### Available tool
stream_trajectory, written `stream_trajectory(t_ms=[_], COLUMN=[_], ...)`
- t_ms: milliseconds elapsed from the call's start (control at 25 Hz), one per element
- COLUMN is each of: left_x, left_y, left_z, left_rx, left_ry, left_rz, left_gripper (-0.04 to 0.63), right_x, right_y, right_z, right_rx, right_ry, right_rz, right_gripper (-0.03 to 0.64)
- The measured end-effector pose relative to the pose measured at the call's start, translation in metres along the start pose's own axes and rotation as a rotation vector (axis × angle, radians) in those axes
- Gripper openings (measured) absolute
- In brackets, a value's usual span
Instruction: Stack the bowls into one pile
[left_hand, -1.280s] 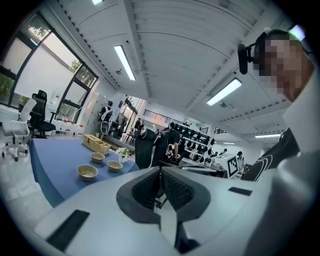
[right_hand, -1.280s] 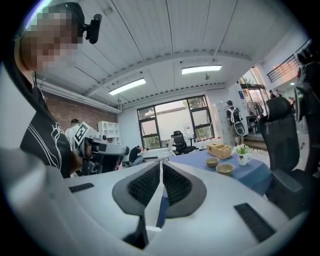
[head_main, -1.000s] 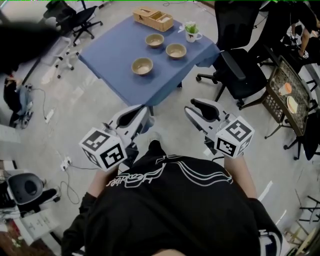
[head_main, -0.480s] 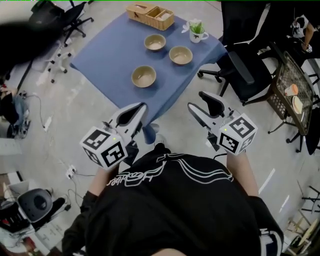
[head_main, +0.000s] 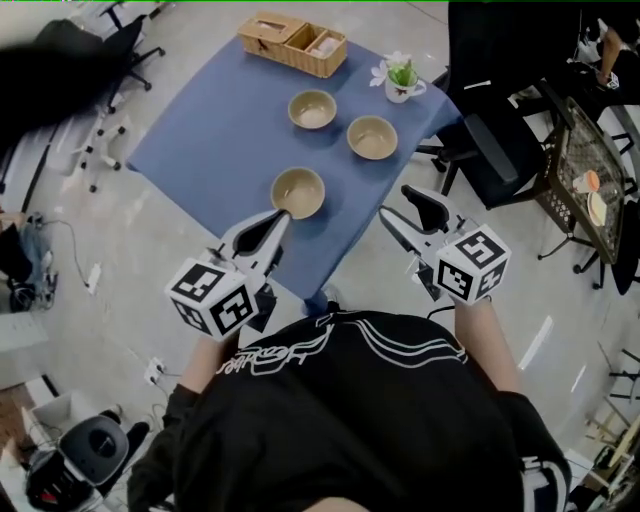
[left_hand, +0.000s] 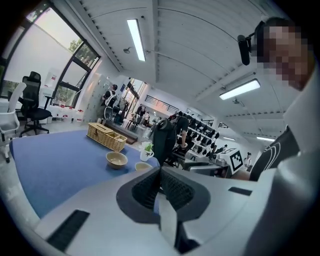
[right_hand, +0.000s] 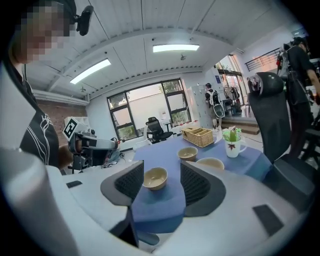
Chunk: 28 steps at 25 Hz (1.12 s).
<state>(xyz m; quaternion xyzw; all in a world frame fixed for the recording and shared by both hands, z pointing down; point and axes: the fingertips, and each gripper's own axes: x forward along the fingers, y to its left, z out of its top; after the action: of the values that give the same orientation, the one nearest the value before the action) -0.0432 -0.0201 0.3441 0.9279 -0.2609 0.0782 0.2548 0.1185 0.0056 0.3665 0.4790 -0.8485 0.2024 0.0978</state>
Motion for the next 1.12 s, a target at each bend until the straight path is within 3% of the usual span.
stream_trajectory(t_ms=[280,720,1120], left_x=[0.024,0.051,0.074], left_y=[0.044,0.044,0.056], left_z=[0.001,-0.008,-0.006], left_rx=[-0.003,0.025,-0.017], left_ry=[0.040,0.089,0.087], left_rz=[-0.029,-0.069,0.005], left_gripper=[0.032,0.031,0.032], right_x=[0.036,0.027,0.041], right_y=[-0.016,-0.045,-0.092], right_z=[-0.003,-0.013,-0.008], right_rx=[0.056,0.082,0.090], right_ry=[0.020,0.026,0.062], right_rz=[-0.033,-0.115,-0.111], right_gripper=[0.230,0.230,0.229])
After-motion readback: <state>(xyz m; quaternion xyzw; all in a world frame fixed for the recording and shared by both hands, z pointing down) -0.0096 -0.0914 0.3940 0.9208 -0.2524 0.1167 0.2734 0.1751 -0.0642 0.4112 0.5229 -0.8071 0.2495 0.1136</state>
